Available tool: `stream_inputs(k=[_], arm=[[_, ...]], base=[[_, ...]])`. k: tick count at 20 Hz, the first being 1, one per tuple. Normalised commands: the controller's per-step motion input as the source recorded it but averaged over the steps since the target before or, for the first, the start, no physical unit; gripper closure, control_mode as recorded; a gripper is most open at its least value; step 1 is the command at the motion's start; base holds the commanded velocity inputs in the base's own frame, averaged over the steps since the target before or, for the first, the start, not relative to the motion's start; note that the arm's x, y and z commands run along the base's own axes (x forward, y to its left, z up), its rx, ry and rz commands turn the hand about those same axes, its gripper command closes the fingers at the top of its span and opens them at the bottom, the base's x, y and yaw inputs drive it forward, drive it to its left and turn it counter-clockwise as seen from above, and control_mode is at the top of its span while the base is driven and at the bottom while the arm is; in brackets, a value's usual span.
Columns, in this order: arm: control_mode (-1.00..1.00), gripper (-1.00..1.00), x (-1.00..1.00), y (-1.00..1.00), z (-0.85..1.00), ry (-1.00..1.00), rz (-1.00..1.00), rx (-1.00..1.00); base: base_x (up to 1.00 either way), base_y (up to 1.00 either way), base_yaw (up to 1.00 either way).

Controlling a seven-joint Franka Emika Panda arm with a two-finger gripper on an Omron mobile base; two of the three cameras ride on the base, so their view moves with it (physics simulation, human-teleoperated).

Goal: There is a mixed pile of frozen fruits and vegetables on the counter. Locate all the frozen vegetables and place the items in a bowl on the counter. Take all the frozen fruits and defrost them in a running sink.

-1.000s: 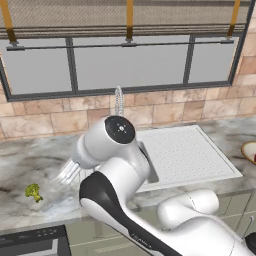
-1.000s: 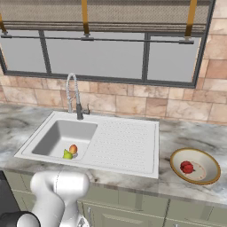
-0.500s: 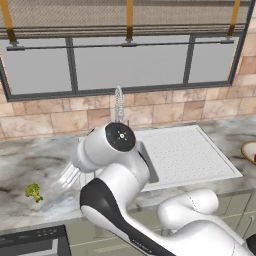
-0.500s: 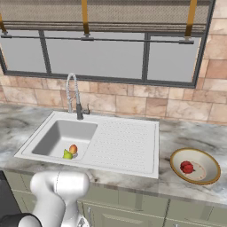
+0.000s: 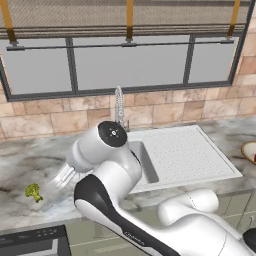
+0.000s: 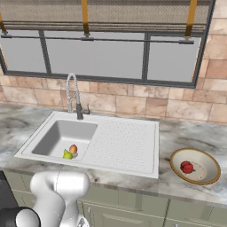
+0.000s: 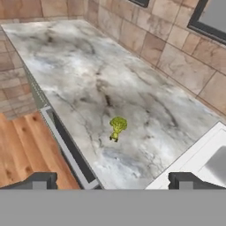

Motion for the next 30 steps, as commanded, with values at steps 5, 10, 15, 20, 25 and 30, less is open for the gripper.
stream_inputs(k=[5, 10, 15, 20, 25, 30], arm=[[-1.00, -1.00, 0.05, 0.17, -0.19, 0.00, 0.00, -0.04], [-1.00, -1.00, 0.07, 0.00, -0.19, 0.00, 0.00, -0.05], [-1.00, -1.00, 0.20, 0.00, -0.23, 0.00, 0.00, 0.00], [-1.00, -1.00, 0.23, 0.05, -0.19, 0.00, 0.00, 0.00], [-1.00, -1.00, 0.14, 0.09, -0.18, 0.00, 0.00, 0.00], [-1.00, -1.00, 0.16, 0.17, -0.17, 0.00, 0.00, 0.00]], base=[[0.00, 0.00, 0.00], [0.00, 0.00, 0.00], [0.00, 0.00, 0.00], [0.00, 0.00, 0.00], [0.00, 0.00, 0.00], [0.00, 0.00, 0.00]])
